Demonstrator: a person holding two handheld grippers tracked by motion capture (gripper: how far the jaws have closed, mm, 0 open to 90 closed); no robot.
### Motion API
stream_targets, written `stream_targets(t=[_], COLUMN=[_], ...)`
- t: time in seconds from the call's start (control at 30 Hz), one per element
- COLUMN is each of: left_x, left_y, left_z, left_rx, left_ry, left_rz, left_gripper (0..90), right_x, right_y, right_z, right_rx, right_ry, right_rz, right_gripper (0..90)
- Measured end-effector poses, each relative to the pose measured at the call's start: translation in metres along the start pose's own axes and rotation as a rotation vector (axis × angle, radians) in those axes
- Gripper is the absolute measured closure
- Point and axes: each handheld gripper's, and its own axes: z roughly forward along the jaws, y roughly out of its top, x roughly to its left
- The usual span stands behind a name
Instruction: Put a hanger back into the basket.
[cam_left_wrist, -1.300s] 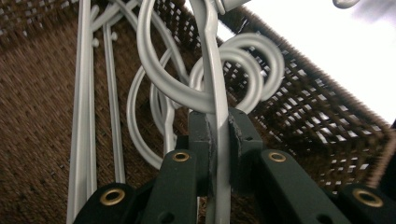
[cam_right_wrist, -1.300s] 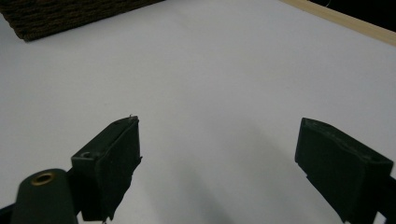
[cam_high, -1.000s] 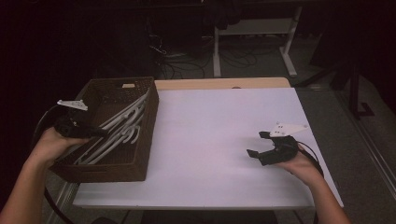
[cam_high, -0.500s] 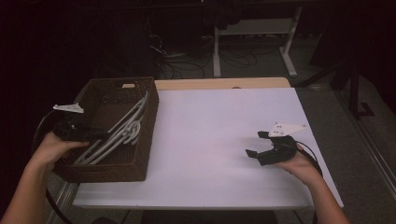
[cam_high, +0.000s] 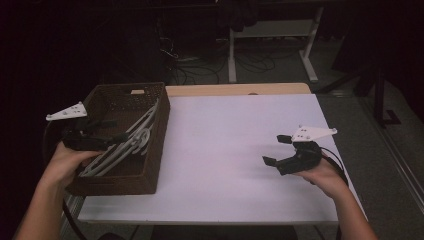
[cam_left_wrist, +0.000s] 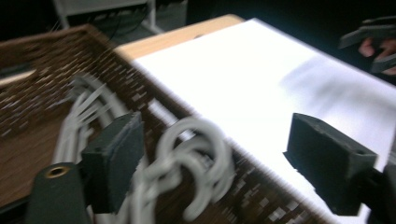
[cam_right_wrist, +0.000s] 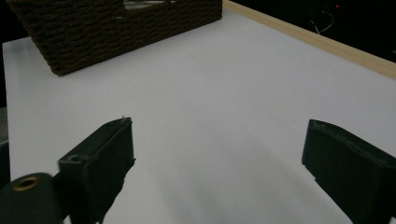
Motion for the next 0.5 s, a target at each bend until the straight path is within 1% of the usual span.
stream_targets(t=[0.1, 0.17, 0.23, 0.3, 0.37, 0.47, 0.5], left_x=[-0.014, -0.022, -0.029, -0.035, -0.042, -0.047, -0.048], left_y=[0.001, 0.001, 0.001, -0.001, -0.003, -0.007, -0.008], left_z=[0.011, 0.020, 0.030, 0.040, 0.048, 0.056, 0.059], left_rx=[-0.041, -0.056, -0.052, -0.043, -0.044, -0.042, -0.028], left_ry=[-0.014, -0.028, -0.050, -0.060, -0.068, -0.084, -0.090], left_rz=[0.009, 0.015, 0.024, 0.044, 0.074, 0.092, 0.101], left_gripper=[13.4, 11.1, 7.3, 2.2, 1.2, 0.0, 0.0], right_x=[0.001, 0.002, 0.002, 0.003, 0.003, 0.004, 0.004], right_y=[0.005, 0.008, 0.012, 0.015, 0.019, 0.024, 0.024], right_z=[-0.003, -0.006, -0.009, -0.012, -0.016, -0.021, -0.022], right_rx=[0.002, -0.001, -0.009, -0.022, -0.039, -0.059, -0.063], right_ry=[-0.014, -0.020, -0.026, -0.032, -0.030, -0.035, -0.036], right_rz=[0.000, 0.000, 0.001, 0.001, 0.001, -0.005, -0.006], right_gripper=[4.9, 3.9, 3.6, 3.1, 3.1, 3.1, 3.1])
